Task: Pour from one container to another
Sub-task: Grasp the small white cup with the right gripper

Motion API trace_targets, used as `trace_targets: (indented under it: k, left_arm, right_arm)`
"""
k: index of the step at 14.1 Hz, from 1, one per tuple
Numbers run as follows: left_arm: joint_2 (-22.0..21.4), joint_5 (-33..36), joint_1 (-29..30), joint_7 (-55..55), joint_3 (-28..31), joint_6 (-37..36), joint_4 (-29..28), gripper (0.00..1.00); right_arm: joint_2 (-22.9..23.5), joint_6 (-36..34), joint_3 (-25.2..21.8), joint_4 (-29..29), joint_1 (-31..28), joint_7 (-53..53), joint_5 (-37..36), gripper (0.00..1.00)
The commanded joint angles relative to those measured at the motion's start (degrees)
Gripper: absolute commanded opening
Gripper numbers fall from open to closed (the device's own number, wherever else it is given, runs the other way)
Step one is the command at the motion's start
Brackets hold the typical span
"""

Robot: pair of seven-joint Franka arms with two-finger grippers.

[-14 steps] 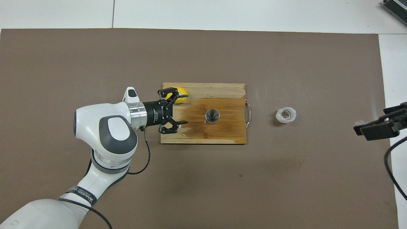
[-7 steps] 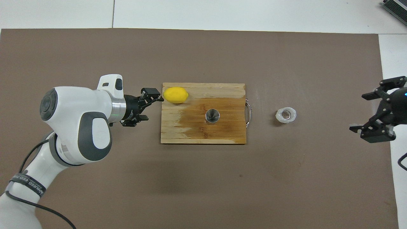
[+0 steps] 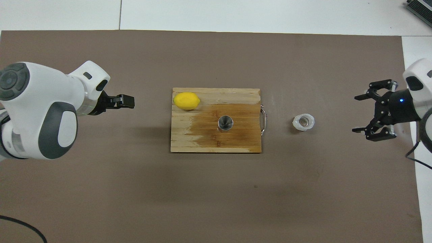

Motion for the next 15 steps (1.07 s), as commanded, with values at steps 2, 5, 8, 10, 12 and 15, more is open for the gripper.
trace_targets:
  k: [2,5,8,10,12,15]
  left_arm:
    - [-6.3,3.7,0.6,3.1,-0.1,-5.1,0.7,1.0]
    - [-6.6,6.4,0.7,3.2,-0.1,-16.2,9.8,1.0]
    - [-4.3,6.7,1.6,3.8,0.0,-23.8,19.4,1.0]
    - [-1.2,6.7,1.8,4.5,0.1,-29.5,26.4,1.0]
    - [-1.5,6.3,2.8,6.6,0.0,-31.9,27.0,1.0]
    - [-5.8,6.3,2.8,7.1,0.0,-32.4,21.2,1.0]
  right_arm:
    - [7.4,2.8,0.5,-0.5,-1.2,-11.4,9.0,1.0]
    - [10.7,5.0,0.5,-3.4,-1.2,-17.9,16.1,1.0]
    - [15.8,3.4,0.5,-4.3,-1.4,-23.6,20.2,1.0]
    - [17.9,3.8,0.5,-4.4,-0.8,-26.8,21.7,1.0]
    - [18.4,4.2,0.6,-4.4,-0.5,-28.6,23.0,1.0]
    - [19.2,6.1,0.6,-5.6,-0.1,-33.7,24.9,1.0]
